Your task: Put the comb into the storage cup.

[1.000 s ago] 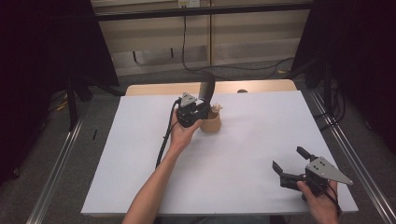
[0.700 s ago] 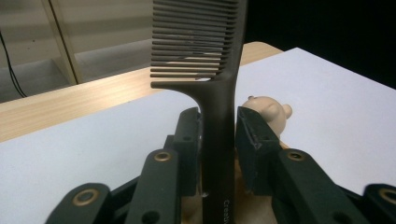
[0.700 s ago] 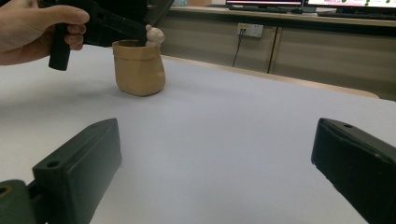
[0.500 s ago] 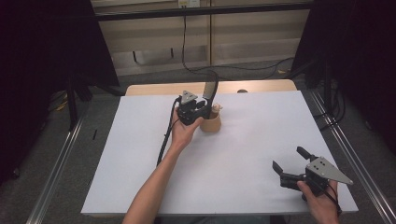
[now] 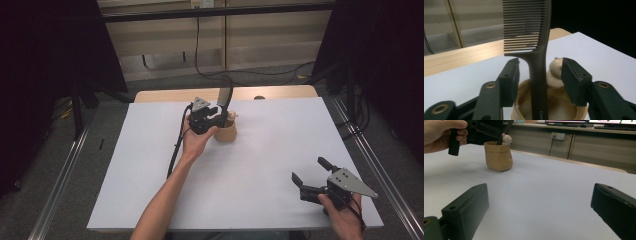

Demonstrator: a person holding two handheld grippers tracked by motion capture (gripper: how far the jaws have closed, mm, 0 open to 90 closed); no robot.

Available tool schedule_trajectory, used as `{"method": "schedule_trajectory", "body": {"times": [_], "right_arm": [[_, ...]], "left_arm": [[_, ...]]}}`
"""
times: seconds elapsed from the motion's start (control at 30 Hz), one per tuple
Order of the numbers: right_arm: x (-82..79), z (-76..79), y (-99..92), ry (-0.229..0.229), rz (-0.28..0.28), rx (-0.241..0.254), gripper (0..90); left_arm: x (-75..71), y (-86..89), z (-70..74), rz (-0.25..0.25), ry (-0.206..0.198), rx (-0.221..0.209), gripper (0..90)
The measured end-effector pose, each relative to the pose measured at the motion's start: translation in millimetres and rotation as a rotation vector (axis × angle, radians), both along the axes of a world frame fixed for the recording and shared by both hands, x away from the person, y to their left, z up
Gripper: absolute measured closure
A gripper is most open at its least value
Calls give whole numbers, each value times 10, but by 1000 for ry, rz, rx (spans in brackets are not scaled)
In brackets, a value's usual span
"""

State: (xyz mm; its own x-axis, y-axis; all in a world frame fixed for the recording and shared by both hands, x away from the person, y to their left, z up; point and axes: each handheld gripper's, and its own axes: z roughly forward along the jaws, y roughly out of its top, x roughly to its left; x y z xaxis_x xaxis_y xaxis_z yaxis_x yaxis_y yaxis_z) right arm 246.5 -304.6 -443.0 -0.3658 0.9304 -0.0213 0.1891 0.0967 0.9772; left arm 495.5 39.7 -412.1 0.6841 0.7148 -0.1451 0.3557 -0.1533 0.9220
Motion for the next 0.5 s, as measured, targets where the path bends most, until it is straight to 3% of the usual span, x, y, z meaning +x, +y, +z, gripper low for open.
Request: {"method": "schedule_trajectory", "body": {"times": [0.27, 0.33, 0.4, 0.5], "right_arm": [[-2, 1, -1, 1, -2, -3, 14], [-4, 2, 6, 2, -2, -2, 14], [-3, 2, 9, 1, -1, -2, 14], [-3, 1, 7, 1, -2, -2, 14]], "left_arm": [[-29, 73, 22, 33, -22, 21, 261], [-44, 103, 38, 33, -42, 53, 225], [-64, 121, 49, 33, -48, 48, 164], [-88, 149, 69, 45, -70, 80, 101]]}}
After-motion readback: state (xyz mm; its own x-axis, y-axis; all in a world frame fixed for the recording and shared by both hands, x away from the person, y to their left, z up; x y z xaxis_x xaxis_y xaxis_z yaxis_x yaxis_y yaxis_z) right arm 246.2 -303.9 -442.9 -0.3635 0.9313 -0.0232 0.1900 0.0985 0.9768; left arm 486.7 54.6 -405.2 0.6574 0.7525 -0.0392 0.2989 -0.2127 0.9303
